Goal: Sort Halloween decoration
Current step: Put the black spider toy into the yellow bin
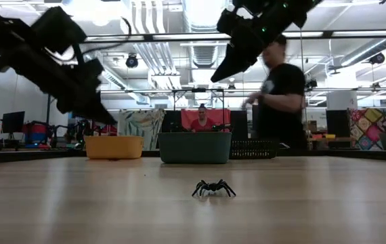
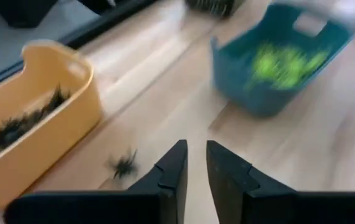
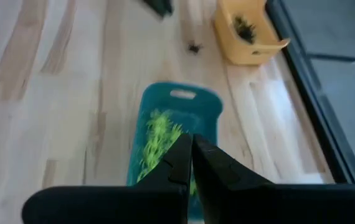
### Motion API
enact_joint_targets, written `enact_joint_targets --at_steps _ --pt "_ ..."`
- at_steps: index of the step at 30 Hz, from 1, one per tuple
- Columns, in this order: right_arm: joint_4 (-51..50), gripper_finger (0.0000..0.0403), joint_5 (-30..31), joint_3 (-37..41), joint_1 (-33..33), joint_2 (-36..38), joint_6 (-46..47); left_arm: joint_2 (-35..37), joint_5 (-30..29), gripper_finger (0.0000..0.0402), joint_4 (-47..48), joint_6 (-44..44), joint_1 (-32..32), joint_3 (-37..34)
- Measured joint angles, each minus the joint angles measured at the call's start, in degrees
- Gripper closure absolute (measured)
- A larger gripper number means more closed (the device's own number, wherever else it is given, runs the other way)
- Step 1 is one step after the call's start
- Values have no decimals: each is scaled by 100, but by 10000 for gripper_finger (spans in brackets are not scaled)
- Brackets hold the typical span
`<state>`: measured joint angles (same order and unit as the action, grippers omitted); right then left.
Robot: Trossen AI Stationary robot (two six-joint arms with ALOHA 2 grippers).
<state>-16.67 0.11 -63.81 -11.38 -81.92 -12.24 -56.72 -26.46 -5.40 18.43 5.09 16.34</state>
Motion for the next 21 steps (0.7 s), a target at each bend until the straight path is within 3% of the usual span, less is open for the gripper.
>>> enact_joint_targets --at_steps 6,12,21 --pt "568 394 2 556 -39 197 265 -728 -261 316 -83 -389 42 28" --pt "571 394 -6 649 -39 233 497 -1423 -772 261 -889 -1140 131 25" --pt "673 394 -8 633 -39 240 465 -2527 -455 251 -1673 -1375 807 -40"
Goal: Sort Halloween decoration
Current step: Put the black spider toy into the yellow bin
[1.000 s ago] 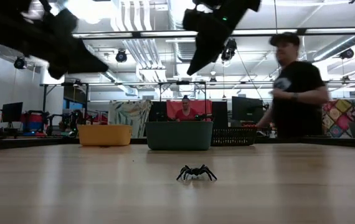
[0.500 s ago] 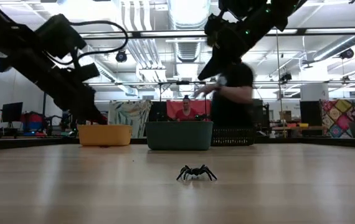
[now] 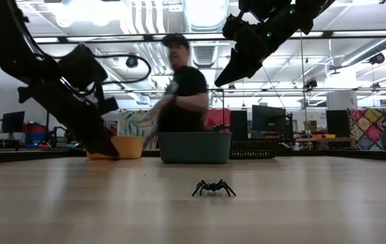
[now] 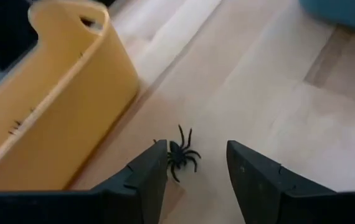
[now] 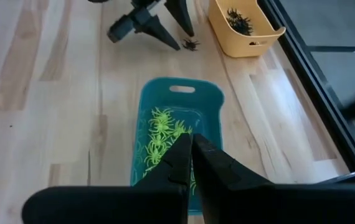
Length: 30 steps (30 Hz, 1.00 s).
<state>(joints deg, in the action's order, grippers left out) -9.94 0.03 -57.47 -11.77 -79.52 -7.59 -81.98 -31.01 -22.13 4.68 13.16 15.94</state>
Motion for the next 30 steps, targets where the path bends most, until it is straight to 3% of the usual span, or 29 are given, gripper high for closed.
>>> enact_joint_targets --at_steps 8,14,20,25,30 --pt "-1 394 0 0 0 -4 2 -547 259 258 -391 76 478 16" --pt "9 394 2 0 0 -9 -84 -674 387 308 -401 90 499 12" --pt "44 394 2 0 0 -11 -96 -569 375 389 -301 80 506 -13" --pt "44 394 2 0 0 -11 -97 -350 415 398 -215 84 495 -30" --pt "44 394 2 0 0 -13 -96 142 1092 401 -131 95 490 -50"
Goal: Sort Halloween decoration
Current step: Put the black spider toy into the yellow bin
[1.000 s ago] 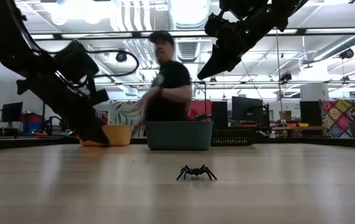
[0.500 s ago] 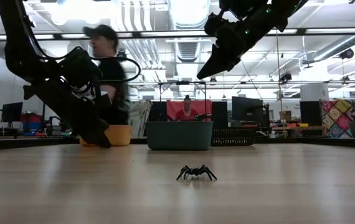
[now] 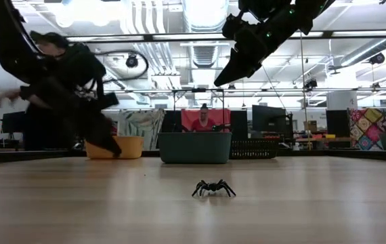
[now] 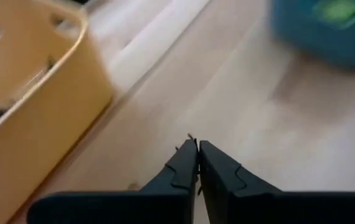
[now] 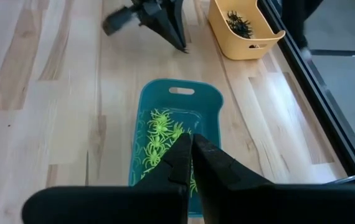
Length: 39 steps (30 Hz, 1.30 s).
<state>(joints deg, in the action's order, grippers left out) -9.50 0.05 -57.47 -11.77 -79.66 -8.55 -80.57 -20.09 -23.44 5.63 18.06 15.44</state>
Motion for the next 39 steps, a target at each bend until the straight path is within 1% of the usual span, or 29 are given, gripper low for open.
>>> enact_joint_targets --at_steps 4,7,11,12,15,18,20,23,26,28,30,33,36,39 --pt "0 394 -2 0 0 -1 0 603 452 401 165 76 -1 0" --pt "-1 394 -1 0 0 -2 0 1092 614 401 268 147 -2 0" --pt "0 394 -2 0 0 -2 29 1780 632 401 353 153 5 29" --pt "-1 394 -2 0 0 -2 47 1943 572 401 413 142 28 52" --pt "0 394 -3 0 0 -2 52 2354 76 401 639 -138 182 175" --pt "0 394 -4 0 0 -2 63 2528 -146 401 939 -528 585 350" --pt "0 394 -4 0 0 -2 63 2518 -160 401 1177 -648 1017 487" --pt "2 394 -4 0 0 -2 95 2299 -98 401 1530 -637 1836 698" --pt "4 394 -4 0 0 -2 149 1925 456 401 1905 -306 2596 926" --pt "11 394 -4 0 0 -2 201 1685 728 401 2033 23 2935 1097" --pt "15 394 -4 0 0 -2 278 1441 780 401 2224 138 3111 1278" --pt "13 394 -7 0 0 -2 393 1130 809 395 2433 120 3145 1531" --pt "-5 394 -4 0 9 -2 488 868 814 378 2553 96 3145 1780" --pt "-47 394 -4 0 37 -4 509 672 814 356 2883 93 3145 2002"
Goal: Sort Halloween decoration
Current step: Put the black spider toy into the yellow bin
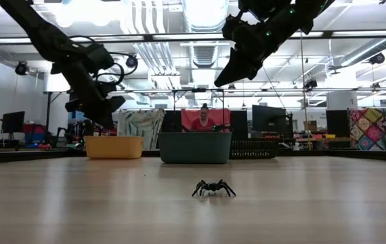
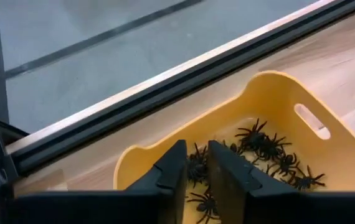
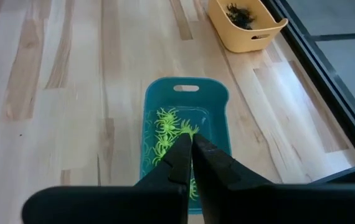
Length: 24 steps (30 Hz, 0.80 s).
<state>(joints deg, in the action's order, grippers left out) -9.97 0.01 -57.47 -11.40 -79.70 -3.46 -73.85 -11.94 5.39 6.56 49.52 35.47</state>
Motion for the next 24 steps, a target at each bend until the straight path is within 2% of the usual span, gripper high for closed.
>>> enact_joint_targets --at_steps 6,12,18,21,24 --pt "-12 394 -2 0 69 0 -7 19 0 318 463 143 -122 282" --pt "-12 394 -51 0 137 70 228 802 57 310 611 473 -905 180" --pt "-2 394 -474 0 349 74 495 1762 57 309 359 1202 -2553 -184" --pt "2 394 -500 0 652 46 519 2006 -63 309 -388 1500 -3609 -506" --pt "32 394 -498 0 970 -23 752 2059 -579 309 -1225 1589 -4751 -809"
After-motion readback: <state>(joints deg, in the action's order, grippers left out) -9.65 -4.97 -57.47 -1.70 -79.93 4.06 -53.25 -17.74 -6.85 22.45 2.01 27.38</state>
